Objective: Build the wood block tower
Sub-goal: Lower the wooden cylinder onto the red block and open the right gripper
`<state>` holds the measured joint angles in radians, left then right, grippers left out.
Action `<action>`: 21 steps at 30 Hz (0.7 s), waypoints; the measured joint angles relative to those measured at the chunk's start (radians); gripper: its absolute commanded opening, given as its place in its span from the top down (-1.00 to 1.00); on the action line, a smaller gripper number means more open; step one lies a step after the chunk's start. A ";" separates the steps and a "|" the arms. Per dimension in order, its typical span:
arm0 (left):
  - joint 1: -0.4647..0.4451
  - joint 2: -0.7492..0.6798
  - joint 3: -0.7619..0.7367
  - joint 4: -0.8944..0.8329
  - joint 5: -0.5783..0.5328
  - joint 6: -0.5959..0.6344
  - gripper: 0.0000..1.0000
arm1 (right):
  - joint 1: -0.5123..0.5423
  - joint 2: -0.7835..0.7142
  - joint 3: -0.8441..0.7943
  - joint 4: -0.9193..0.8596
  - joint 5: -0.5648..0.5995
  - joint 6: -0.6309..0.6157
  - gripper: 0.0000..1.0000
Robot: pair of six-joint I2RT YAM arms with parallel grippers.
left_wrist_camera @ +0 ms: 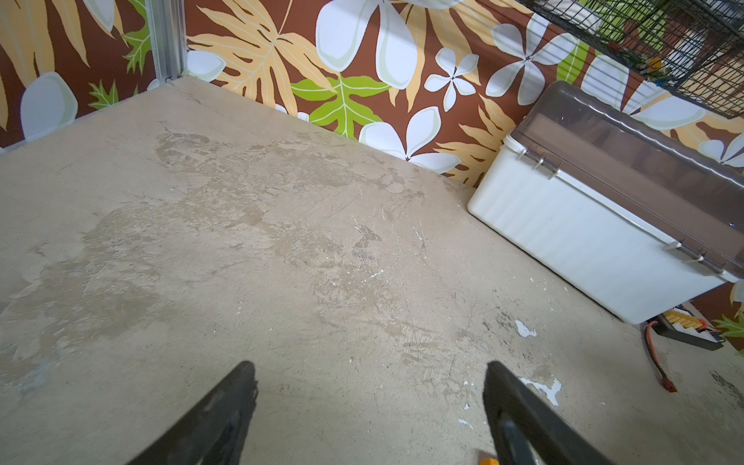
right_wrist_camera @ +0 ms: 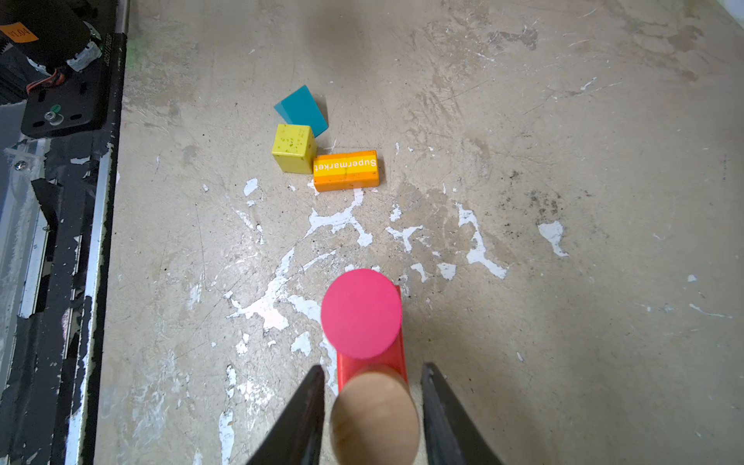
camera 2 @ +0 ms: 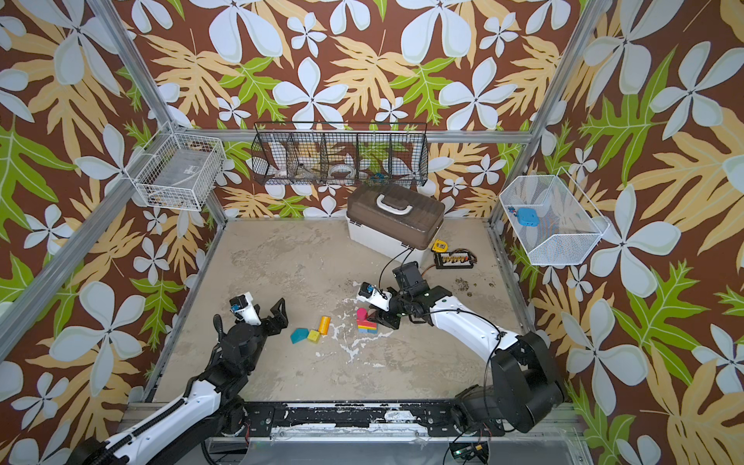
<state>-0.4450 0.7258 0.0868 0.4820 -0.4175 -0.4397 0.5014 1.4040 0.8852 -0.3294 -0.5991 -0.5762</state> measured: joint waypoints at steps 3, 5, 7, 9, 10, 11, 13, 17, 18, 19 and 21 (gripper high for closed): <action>0.000 0.000 0.000 0.000 0.000 0.000 -0.79 | 0.000 -0.005 0.000 0.000 0.001 0.001 0.19; 0.000 0.000 0.000 0.000 0.000 0.000 -0.78 | 0.000 -0.014 0.000 -0.001 0.002 0.004 0.18; 0.000 0.000 0.000 0.000 0.000 0.000 -0.79 | 0.000 -0.031 0.000 0.000 0.004 0.012 0.18; 0.000 0.000 0.000 0.000 0.000 0.000 -0.79 | 0.000 -0.047 -0.001 0.000 0.005 0.015 0.18; 0.000 0.000 0.000 0.000 0.000 0.000 -0.78 | 0.000 -0.060 -0.005 0.000 0.005 0.016 0.18; 0.000 0.000 0.000 0.000 0.000 0.000 -0.79 | 0.000 -0.071 -0.009 0.002 0.005 0.019 0.18; 0.000 0.000 0.000 0.000 0.000 0.000 -0.79 | 0.000 -0.107 -0.024 0.008 0.005 0.023 0.24; 0.000 0.000 0.000 0.000 0.000 0.000 -0.78 | -0.012 -0.197 -0.071 0.033 0.004 0.042 0.53; 0.000 0.001 0.000 0.000 0.000 0.000 -0.79 | -0.024 -0.224 -0.090 0.043 0.003 0.046 0.58; 0.000 0.002 0.000 0.000 0.000 0.000 -0.79 | -0.043 -0.250 -0.113 0.055 0.005 0.049 0.66; 0.000 0.005 0.000 0.000 0.000 0.000 -0.79 | -0.087 -0.298 -0.161 0.078 0.024 0.066 0.82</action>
<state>-0.4450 0.7303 0.0868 0.4820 -0.4171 -0.4397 0.4149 1.1065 0.7246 -0.2512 -0.5755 -0.5102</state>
